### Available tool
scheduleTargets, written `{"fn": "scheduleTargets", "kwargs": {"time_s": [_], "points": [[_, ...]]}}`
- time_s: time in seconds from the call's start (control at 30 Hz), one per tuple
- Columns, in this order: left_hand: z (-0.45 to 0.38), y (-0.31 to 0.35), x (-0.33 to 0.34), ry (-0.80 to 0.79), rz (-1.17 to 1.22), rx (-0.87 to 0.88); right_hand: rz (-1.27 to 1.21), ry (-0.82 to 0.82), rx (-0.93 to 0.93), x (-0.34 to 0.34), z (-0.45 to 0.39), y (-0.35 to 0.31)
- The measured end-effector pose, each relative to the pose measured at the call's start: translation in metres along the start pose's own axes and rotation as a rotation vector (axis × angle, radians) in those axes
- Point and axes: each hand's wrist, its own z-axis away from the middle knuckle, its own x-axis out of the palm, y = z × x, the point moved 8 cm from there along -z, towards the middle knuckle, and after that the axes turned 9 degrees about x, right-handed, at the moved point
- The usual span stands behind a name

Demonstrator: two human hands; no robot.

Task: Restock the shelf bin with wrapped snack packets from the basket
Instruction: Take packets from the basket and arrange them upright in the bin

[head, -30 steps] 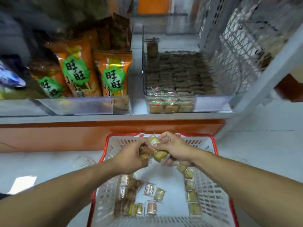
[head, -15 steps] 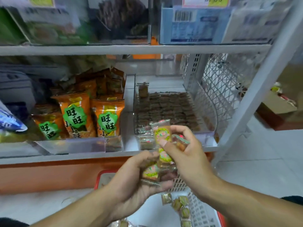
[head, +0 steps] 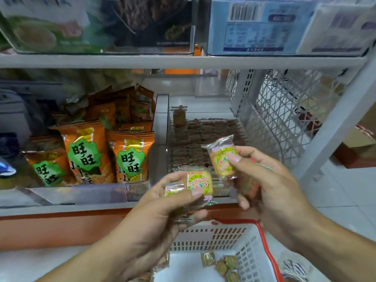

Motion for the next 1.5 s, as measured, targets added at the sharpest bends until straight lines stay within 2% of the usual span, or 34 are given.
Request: {"fn": "scheduleTargets", "kwargs": {"time_s": [0.1,0.17,0.27,0.37,0.47,0.6,0.73,0.8,0.9,0.97,1.1,1.27,1.5], "points": [[0.002,0.005,-0.001,-0.047,-0.069,-0.048,0.171,-0.095,0.022,0.008,0.004,-0.002],[0.006,0.005,-0.001,-0.122,-0.167,-0.153,0.315,-0.149,0.02,0.011,0.004,-0.008],[0.013,0.004,-0.003,-0.258,-0.278,-0.318,0.404,-0.288,0.158,0.015,0.004,-0.004],[0.015,0.002,-0.008,-0.291,-0.308,-0.377,0.411,-0.389,0.302,0.019,0.01,0.009],[0.014,0.004,-0.005,-0.252,-0.242,-0.367,0.343,-0.382,0.388,0.019,0.011,0.016],[0.009,0.007,-0.008,-0.107,-0.084,-0.326,0.209,-0.339,0.522,0.015,0.01,0.027],[0.007,-0.001,-0.011,0.005,0.088,-0.346,-0.157,-0.4,0.77,0.028,0.023,0.048],[0.004,0.003,-0.012,0.036,0.123,-0.277,-0.259,-0.389,0.808,0.034,0.027,0.051],[0.0,0.017,-0.015,0.069,0.109,-0.124,-0.347,-0.333,0.798,0.038,0.028,0.054],[-0.002,0.026,-0.014,0.026,0.033,-0.01,-0.363,-0.261,0.765,0.037,0.028,0.055],[0.001,0.033,-0.015,0.004,-0.163,0.13,-0.24,-0.195,0.643,0.035,0.025,0.052],[0.003,0.029,-0.013,-0.046,-0.23,0.074,0.01,-0.174,0.436,0.031,0.017,0.042],[0.009,0.02,-0.01,-0.088,-0.391,0.061,0.093,-0.153,0.403,0.028,0.016,0.047]]}}
